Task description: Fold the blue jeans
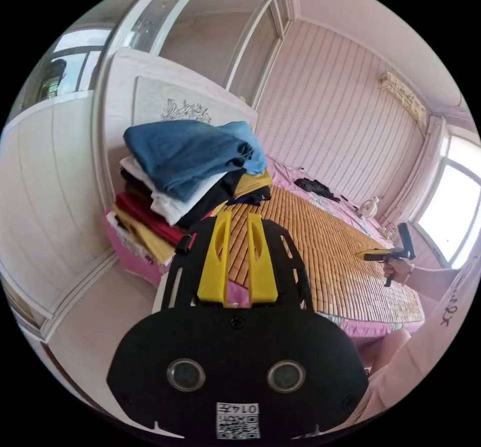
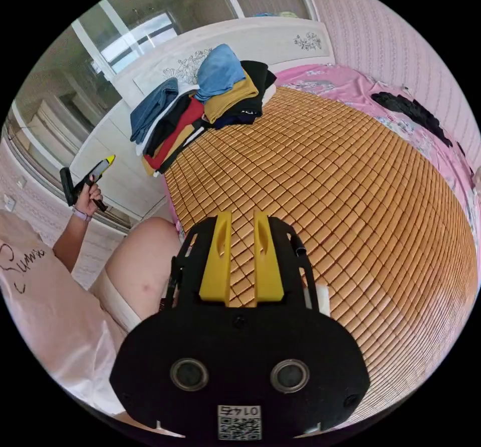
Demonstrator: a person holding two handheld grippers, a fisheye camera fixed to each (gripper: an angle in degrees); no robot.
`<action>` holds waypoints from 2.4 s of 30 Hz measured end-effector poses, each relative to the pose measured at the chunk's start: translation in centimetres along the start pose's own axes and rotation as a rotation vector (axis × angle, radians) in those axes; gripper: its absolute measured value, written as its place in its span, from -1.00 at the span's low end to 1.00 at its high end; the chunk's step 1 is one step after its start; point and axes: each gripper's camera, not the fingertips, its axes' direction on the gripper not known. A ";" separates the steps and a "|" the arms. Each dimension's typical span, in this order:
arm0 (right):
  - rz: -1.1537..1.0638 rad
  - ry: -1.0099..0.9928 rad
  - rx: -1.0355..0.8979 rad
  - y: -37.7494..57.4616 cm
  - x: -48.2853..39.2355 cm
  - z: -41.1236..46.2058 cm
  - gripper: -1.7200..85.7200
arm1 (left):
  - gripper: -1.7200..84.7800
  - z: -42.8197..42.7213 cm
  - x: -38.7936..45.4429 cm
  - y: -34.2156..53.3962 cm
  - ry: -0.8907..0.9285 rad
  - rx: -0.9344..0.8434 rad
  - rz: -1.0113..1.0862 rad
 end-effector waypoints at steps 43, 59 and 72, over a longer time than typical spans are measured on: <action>-0.548 -0.043 0.090 -32.2 -38.7 7.6 -0.90 | -0.79 1.1 -9.3 -15.1 -0.097 -0.108 -0.182; 0.088 0.030 -0.158 7.0 -14.8 -4.5 -0.91 | -0.86 -1.9 12.5 -1.2 0.387 -0.276 0.182; -0.098 0.000 0.046 12.8 -18.0 -11.8 -0.74 | -0.86 2.2 15.4 6.8 0.316 -0.479 0.096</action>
